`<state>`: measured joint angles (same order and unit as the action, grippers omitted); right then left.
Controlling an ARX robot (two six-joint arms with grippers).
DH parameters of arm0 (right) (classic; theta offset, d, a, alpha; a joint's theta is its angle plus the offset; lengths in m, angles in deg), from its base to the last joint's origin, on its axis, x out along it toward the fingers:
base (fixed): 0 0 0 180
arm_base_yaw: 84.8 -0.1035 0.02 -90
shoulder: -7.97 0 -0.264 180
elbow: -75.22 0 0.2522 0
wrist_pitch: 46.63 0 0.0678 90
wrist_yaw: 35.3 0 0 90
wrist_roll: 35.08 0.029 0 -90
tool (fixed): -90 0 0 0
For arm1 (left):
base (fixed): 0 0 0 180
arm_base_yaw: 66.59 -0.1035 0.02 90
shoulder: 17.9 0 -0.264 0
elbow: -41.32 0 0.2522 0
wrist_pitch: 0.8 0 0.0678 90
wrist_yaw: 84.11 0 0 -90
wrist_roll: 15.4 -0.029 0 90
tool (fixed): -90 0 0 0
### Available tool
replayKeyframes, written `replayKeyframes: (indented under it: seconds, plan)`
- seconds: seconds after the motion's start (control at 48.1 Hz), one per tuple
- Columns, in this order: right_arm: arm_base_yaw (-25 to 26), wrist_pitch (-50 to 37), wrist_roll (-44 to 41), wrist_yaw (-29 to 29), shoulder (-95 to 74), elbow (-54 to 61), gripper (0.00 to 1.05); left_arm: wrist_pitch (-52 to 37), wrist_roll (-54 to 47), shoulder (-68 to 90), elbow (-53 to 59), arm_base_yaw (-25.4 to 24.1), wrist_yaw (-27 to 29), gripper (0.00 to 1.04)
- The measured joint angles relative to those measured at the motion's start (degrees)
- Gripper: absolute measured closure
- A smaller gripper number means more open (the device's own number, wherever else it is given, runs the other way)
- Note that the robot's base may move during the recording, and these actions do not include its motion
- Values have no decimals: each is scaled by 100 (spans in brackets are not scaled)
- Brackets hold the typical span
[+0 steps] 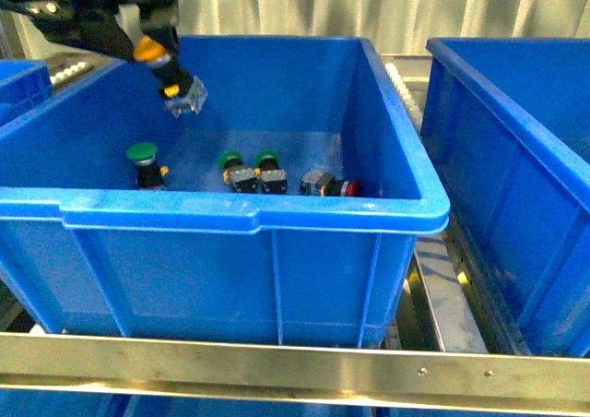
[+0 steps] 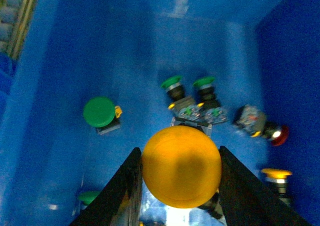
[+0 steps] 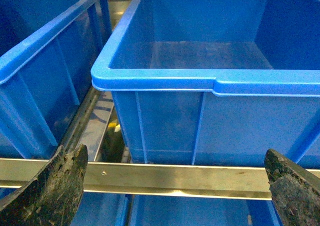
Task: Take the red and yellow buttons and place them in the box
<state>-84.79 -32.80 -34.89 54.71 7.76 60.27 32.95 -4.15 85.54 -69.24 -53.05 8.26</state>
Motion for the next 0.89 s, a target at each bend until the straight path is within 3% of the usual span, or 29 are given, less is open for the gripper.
replayKeyframes:
  seconds: [0.062, 0.146, 0.291, 0.374, 0.666, 0.894]
  plan:
    - [0, 0, 0, 0, 0, 0, 3, -205, 0, -313, 229, -79, -289, 71]
    - [0, 0, 2, 0, 0, 0, 3, -940, 17, -1021, 960, -310, -1134, 71]
    - [0, 0, 0, 0, 0, 0, 3, -2889, 542, -1740, 2369, -586, -2736, 71]
    - [0, 0, 0, 2, 0, 0, 3, -3766, 1108, -1773, 2828, -586, -3252, 71]
    - [0, 0, 0, 2, 0, 0, 3, -7060, 3174, -1139, 3639, 114, -3866, 71]
    - [0, 0, 0, 0, 0, 0, 3, -7514, 3744, -815, 3491, 581, -4017, 71]
